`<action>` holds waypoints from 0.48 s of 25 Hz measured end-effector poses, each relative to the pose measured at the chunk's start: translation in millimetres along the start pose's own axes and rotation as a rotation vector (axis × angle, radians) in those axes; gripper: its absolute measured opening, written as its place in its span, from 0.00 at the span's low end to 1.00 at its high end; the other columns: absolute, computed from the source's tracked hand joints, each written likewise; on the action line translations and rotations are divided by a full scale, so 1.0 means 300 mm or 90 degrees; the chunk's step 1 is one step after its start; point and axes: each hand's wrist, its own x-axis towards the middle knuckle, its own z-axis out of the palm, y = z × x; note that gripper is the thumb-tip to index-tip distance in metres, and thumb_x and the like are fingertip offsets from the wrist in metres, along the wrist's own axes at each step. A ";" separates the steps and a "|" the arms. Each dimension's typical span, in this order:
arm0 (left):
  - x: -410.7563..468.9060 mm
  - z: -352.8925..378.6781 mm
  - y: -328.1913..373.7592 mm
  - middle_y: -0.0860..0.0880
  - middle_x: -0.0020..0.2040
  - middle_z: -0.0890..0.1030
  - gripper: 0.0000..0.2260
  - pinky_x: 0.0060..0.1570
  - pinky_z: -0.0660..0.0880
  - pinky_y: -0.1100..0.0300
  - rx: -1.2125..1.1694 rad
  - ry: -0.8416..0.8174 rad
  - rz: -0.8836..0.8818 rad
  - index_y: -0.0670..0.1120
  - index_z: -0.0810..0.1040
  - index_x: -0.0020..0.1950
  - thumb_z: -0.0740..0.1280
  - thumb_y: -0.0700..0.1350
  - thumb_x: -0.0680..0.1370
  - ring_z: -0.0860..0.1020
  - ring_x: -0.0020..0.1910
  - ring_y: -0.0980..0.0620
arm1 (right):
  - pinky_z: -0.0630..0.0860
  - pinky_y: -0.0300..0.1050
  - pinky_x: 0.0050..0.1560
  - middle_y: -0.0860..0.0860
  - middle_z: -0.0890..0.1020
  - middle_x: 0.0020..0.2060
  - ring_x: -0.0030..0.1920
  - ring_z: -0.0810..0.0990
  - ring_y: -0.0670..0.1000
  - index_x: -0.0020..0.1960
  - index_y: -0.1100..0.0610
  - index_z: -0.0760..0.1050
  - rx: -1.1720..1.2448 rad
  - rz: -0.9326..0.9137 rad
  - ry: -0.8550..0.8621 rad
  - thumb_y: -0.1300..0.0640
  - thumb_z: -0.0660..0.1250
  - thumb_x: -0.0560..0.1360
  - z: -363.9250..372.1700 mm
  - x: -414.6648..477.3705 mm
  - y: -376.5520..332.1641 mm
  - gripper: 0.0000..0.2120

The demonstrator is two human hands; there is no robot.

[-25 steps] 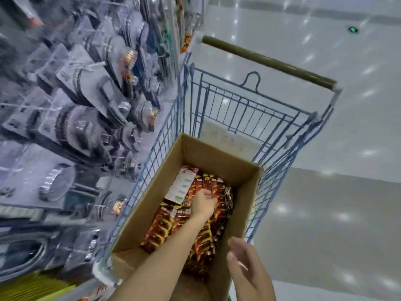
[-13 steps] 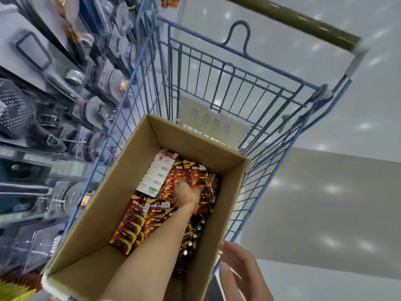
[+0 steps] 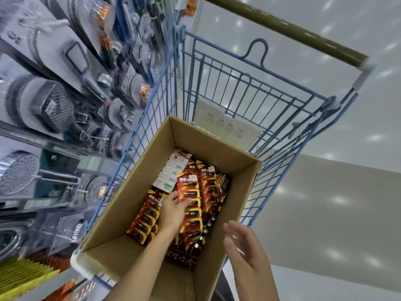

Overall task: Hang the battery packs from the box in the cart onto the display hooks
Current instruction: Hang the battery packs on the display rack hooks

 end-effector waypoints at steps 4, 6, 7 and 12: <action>-0.258 -0.264 0.013 0.47 0.53 0.88 0.11 0.45 0.85 0.49 -0.124 -0.024 0.016 0.50 0.80 0.62 0.71 0.41 0.81 0.88 0.49 0.46 | 0.72 0.31 0.58 0.39 0.79 0.59 0.59 0.77 0.37 0.65 0.45 0.74 -0.060 0.048 -0.043 0.56 0.65 0.83 0.078 0.090 -0.021 0.13; -0.342 -0.351 0.012 0.47 0.52 0.88 0.10 0.52 0.83 0.42 -0.142 0.002 0.003 0.49 0.80 0.62 0.71 0.41 0.80 0.88 0.48 0.45 | 0.74 0.42 0.66 0.43 0.79 0.61 0.61 0.77 0.44 0.69 0.49 0.73 -0.079 0.088 -0.086 0.52 0.64 0.83 0.155 0.193 -0.002 0.14; -0.368 -0.386 0.005 0.46 0.51 0.88 0.10 0.54 0.83 0.41 -0.158 0.014 -0.001 0.49 0.81 0.61 0.71 0.41 0.80 0.88 0.47 0.44 | 0.75 0.48 0.68 0.47 0.79 0.62 0.62 0.78 0.48 0.69 0.51 0.74 -0.062 0.121 -0.104 0.51 0.65 0.83 0.197 0.253 0.000 0.15; -0.455 -0.479 -0.009 0.45 0.49 0.88 0.11 0.44 0.81 0.49 -0.240 0.069 -0.018 0.47 0.82 0.59 0.73 0.39 0.77 0.88 0.45 0.43 | 0.72 0.61 0.72 0.65 0.73 0.70 0.71 0.74 0.65 0.72 0.64 0.69 0.191 0.289 -0.058 0.61 0.62 0.83 0.365 0.544 0.091 0.19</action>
